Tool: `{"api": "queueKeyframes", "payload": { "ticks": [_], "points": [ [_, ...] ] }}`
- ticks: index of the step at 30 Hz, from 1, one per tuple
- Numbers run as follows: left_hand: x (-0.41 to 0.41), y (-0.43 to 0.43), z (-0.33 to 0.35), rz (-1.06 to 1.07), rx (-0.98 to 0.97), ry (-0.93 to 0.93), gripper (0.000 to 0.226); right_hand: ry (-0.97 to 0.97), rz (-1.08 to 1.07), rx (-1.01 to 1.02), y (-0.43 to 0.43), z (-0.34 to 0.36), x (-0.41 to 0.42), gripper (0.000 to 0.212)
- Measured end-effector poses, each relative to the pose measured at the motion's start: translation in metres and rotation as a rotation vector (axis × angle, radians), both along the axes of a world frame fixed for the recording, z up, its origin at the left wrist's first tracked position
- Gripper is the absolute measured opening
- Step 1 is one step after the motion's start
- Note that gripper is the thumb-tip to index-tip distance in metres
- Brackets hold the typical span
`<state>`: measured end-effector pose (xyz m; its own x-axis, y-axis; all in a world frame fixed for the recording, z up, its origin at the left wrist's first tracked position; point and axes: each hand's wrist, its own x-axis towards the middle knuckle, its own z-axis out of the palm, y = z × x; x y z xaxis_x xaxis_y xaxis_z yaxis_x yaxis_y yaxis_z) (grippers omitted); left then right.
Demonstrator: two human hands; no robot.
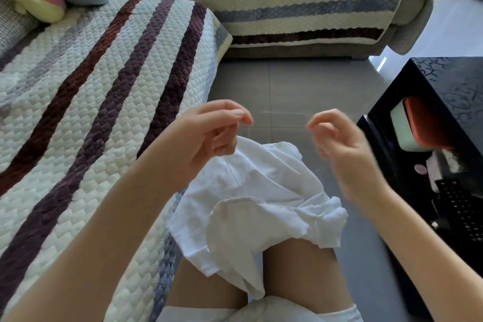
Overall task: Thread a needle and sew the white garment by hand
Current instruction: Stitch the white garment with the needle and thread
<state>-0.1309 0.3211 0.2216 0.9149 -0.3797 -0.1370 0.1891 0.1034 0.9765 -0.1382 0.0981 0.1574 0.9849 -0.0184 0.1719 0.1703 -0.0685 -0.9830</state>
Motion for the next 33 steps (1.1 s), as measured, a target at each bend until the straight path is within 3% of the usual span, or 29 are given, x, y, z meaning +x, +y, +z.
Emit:
{"api": "queueKeyframes", "payload": {
  "ticks": [5, 10, 15, 18, 21, 26, 33],
  "points": [
    [0.003, -0.011, 0.018, -0.15, 0.176, -0.158, 0.015, -0.01, 0.329, -0.236, 0.041, -0.011, -0.005, 0.015],
    [0.011, -0.007, 0.011, -0.097, 0.236, -0.14, 0.014, 0.114, 0.47, 0.129, 0.042, -0.002, -0.016, 0.017],
    [0.012, -0.007, -0.024, -0.017, 0.309, -0.041, 0.015, 0.233, 0.392, 0.368, 0.035, 0.009, -0.019, 0.006],
    [0.004, -0.01, -0.045, -0.031, 0.373, 0.024, 0.016, 0.24, 0.337, 0.401, 0.03, 0.01, -0.018, 0.025],
    [-0.007, -0.012, -0.059, -0.037, 0.413, 0.093, 0.016, 0.223, 0.308, 0.396, 0.025, 0.012, -0.018, 0.013],
    [-0.028, -0.005, -0.07, -0.133, 0.479, 0.171, 0.055, 0.164, 0.155, 0.339, 0.011, 0.016, -0.009, 0.016],
    [-0.049, 0.004, -0.075, 0.006, 0.378, 0.193, 0.024, 0.116, 0.019, 0.209, -0.015, 0.022, 0.006, 0.023]
  ]
}}
